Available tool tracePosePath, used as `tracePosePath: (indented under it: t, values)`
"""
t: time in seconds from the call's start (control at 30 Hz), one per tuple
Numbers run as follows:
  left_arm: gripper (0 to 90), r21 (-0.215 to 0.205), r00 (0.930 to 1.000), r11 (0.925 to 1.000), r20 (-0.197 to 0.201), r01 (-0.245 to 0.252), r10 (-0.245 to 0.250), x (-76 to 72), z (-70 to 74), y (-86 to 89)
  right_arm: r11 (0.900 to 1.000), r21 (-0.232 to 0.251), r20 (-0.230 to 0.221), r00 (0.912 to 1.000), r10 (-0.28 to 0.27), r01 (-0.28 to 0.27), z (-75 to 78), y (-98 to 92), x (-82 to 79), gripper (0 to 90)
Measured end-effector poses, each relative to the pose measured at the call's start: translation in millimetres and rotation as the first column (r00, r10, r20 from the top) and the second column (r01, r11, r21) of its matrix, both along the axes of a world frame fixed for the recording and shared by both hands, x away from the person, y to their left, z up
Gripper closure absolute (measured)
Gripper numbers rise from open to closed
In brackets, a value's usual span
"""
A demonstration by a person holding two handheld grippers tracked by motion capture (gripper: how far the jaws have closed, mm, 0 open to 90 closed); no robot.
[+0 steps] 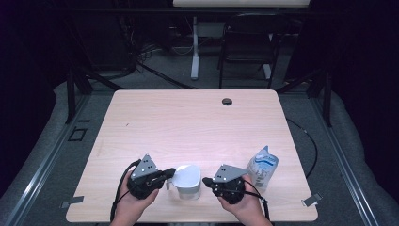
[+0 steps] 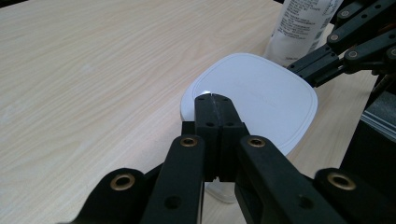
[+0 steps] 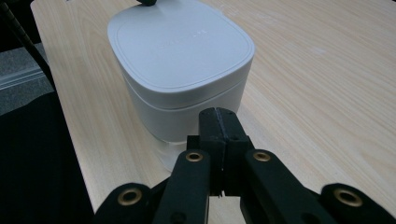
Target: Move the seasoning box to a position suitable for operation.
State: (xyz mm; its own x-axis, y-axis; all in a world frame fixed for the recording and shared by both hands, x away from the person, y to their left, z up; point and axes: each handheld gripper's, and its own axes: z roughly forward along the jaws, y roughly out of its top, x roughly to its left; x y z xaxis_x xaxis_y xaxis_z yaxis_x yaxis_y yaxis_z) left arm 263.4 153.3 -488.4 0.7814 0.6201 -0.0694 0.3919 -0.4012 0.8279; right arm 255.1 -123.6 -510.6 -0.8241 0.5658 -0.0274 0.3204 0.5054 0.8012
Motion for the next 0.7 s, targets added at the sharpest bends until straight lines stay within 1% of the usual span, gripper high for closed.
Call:
tracePosePath:
  t: [0.23, 0.7]
  values:
    - [90.0, -0.006, 1.0000, 1.0000, -0.001, -0.001, 0.001, -0.1, -0.4, 0.3, 1.000, 0.005, -0.004, 0.9999, 0.013, -0.013, -1.9, 3.2, -1.3, 90.0]
    - [90.0, -0.019, 1.0000, 0.9998, -0.003, 0.003, -0.003, 0.2, -1.5, 0.9, 1.000, 0.010, -0.001, 0.9999, 0.012, -0.012, -1.0, 3.2, -2.7, 90.0]
